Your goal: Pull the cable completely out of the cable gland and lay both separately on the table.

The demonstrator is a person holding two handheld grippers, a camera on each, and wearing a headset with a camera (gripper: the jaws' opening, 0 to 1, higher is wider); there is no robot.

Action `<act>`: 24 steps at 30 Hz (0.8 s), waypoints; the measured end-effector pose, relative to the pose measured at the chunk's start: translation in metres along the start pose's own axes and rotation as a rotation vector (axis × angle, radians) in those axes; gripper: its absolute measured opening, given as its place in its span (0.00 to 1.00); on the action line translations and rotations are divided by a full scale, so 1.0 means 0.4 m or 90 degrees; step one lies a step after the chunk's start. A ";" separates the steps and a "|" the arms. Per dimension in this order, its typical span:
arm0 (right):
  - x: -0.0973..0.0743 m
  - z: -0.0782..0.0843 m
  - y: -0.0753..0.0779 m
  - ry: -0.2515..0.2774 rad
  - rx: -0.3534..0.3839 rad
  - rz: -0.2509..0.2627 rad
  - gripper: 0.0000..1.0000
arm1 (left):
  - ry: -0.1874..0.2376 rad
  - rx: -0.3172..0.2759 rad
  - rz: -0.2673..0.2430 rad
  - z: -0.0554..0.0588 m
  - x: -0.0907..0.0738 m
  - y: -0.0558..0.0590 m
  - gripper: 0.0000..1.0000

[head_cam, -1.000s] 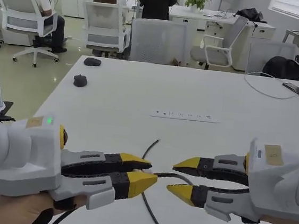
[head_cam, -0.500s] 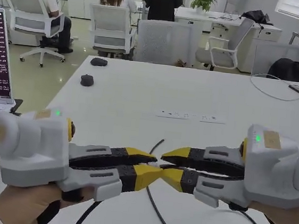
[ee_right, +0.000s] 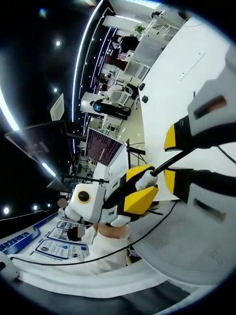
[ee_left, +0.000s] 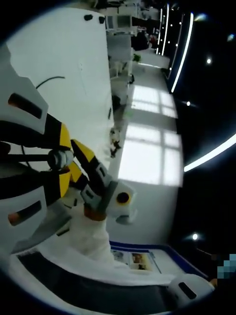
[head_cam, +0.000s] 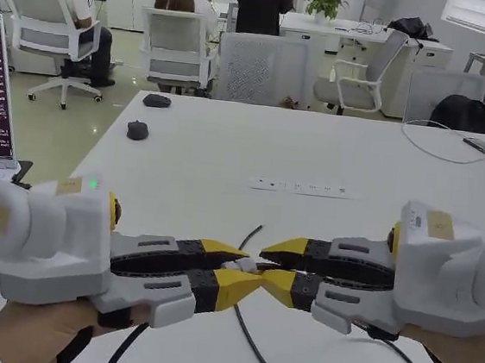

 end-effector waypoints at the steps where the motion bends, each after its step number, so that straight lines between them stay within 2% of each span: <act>1: -0.003 0.004 0.004 0.001 0.000 0.002 0.12 | 0.002 -0.001 -0.001 0.000 -0.003 0.000 0.17; 15: -0.028 0.070 0.040 -0.032 0.021 0.031 0.08 | 0.011 -0.013 -0.030 0.000 -0.042 -0.008 0.17; 24: -0.039 0.099 0.037 -0.048 0.037 0.042 0.07 | 0.007 -0.020 -0.037 0.005 -0.055 -0.011 0.17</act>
Point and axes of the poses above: the centre of the closed fingertips' face, and the gripper's own axes: x roughly forward along the fingers, y roughly to its right, z roughly out of its underside, the point moved 2 cm from there along -x, roughly backward along the fingers, and after that the axes turned 7 degrees about z, right-handed, at the moved point
